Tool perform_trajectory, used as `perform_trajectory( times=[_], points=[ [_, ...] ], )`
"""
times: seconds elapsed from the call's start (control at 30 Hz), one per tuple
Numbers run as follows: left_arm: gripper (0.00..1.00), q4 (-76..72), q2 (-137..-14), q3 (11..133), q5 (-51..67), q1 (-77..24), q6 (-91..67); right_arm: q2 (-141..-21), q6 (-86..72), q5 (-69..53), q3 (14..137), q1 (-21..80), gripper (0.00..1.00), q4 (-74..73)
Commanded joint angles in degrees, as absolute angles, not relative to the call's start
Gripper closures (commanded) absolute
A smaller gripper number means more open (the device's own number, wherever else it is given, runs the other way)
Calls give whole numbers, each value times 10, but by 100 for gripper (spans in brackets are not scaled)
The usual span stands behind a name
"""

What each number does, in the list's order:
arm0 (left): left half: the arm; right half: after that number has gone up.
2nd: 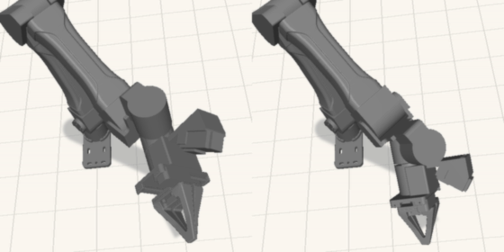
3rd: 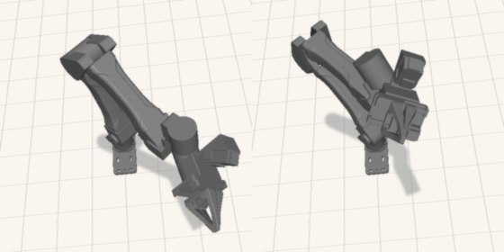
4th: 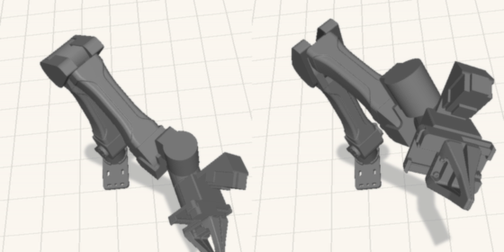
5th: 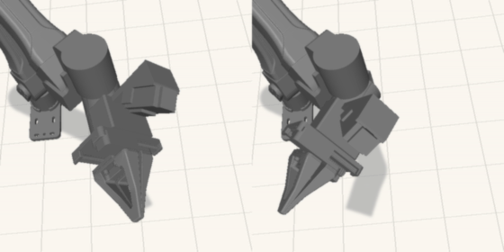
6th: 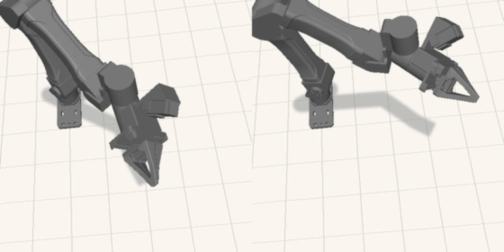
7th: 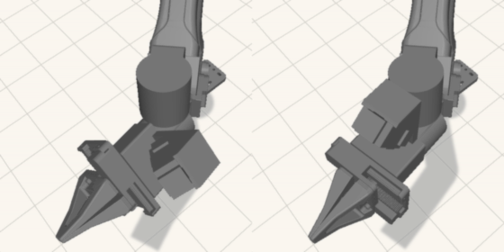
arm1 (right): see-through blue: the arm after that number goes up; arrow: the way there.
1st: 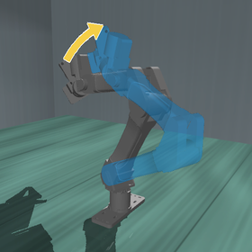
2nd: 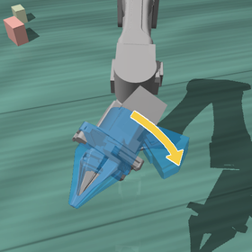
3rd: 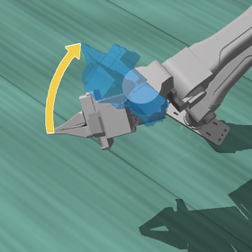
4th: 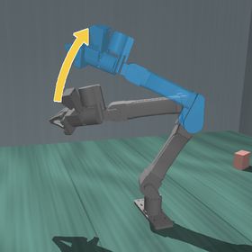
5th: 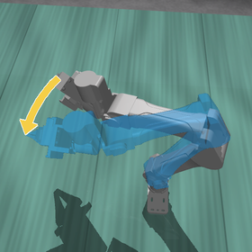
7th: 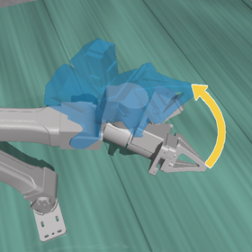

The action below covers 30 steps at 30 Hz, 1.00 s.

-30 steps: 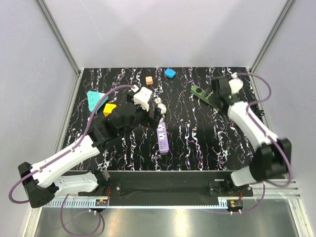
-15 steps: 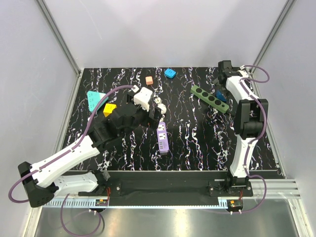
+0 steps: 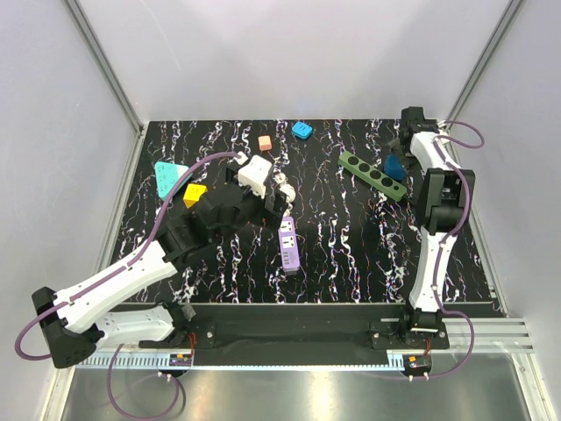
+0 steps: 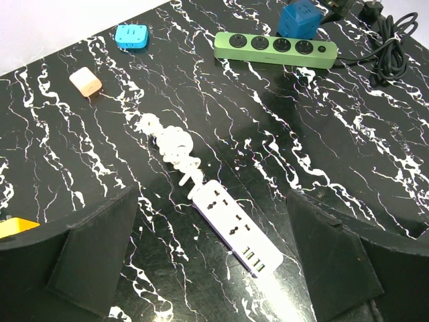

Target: Insert the plug

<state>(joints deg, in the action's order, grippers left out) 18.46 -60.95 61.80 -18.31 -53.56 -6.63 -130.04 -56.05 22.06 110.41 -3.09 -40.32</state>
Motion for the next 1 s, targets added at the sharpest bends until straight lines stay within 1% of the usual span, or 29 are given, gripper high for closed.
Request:
perform_trajectory(
  times=[0.0, 0.13, 0.23, 0.27, 0.3, 0.37, 0.4, 0.43, 0.47, 0.5, 0.6, 0.67, 0.73, 0.83, 0.97],
  points=[
    [1, 170, -606, 642, -196, -539, -57, -1324, -546, 192, 1144, -30, 13, -409],
    [1, 170, -605, 642, -195, -539, -56, -1336, -536, 162, 1162, -30, 13, -409],
    [1, 170, -605, 643, -195, -539, -56, -1335, -525, 160, 1164, -30, 15, -408],
    [1, 170, -606, 642, -196, -539, -55, -1335, -515, 158, 1166, -30, 23, -403],
    [1, 169, -605, 642, -196, -539, -54, -1334, -504, 155, 1172, -30, 28, -401],
    [1, 168, -606, 642, -200, -539, -54, -1332, -459, 148, 1179, -30, 36, -392],
    [1, 169, -608, 642, -200, -539, -54, -1325, -442, 141, 1186, -30, 48, -380],
    [1, 169, -609, 642, -200, -539, -54, -1320, -406, 137, 1187, -30, 53, -373],
    [1, 169, -609, 642, -200, -539, -55, -1314, -387, 133, 1188, -30, 55, -364],
    [1, 169, -610, 642, -200, -540, -57, -1302, -368, 120, 1188, -30, 61, -349],
    [1, 170, -611, 642, -197, -540, -58, -1283, -312, 105, 1190, -30, 66, -336],
    [1, 169, -611, 642, -199, -540, -59, -1276, -291, 103, 1190, -30, 66, -335],
    [1, 170, -613, 641, -200, -540, -59, -1268, -277, 100, 1187, -30, 68, -335],
    [1, 169, -613, 641, -200, -540, -59, -1261, -263, 92, 1174, -30, 78, -336],
    [1, 170, -618, 641, -204, -541, -58, -1252, -253, 84, 1155, -30, 83, -333]
  ],
)
